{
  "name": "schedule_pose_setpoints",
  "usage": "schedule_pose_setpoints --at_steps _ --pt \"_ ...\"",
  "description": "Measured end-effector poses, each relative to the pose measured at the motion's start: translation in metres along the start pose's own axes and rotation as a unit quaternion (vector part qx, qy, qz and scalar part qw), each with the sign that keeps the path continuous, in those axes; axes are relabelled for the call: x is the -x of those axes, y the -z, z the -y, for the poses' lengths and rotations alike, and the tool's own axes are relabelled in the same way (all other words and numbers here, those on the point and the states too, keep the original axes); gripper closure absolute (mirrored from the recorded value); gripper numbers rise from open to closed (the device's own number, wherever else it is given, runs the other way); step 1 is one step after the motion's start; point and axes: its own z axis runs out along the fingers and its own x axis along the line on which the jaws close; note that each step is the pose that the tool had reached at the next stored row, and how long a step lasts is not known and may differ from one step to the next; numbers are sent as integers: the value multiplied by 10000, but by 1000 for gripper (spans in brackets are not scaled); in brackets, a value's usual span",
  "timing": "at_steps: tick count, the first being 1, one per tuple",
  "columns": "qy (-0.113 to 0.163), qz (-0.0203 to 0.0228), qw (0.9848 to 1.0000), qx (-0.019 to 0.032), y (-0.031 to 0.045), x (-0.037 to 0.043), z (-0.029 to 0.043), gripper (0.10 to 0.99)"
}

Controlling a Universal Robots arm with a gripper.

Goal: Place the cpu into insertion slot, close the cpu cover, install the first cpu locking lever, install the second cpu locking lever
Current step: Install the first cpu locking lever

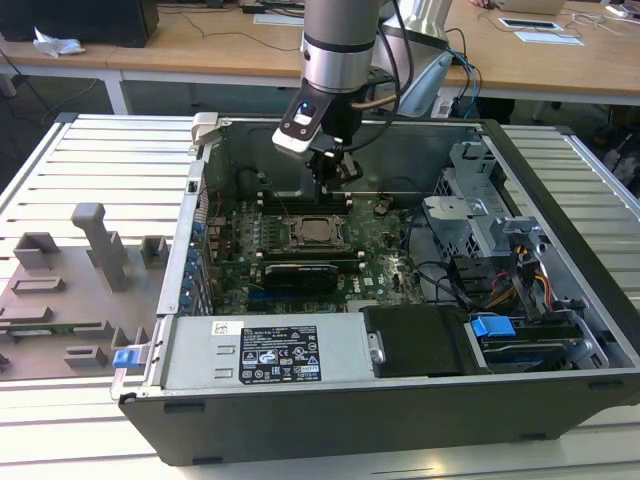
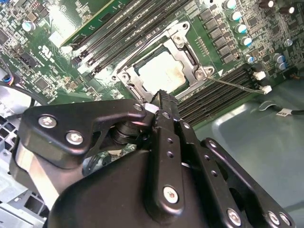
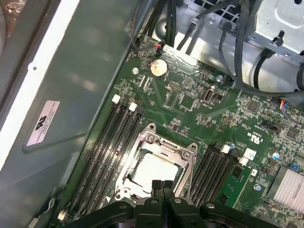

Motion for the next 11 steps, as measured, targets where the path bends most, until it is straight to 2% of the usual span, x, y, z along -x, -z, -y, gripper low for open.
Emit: schedule_pose_setpoints --at_steps 8,11 --pt "385 2 9993 3 0 0 0 980" --pt "620 3 9981 4 0 0 0 980"
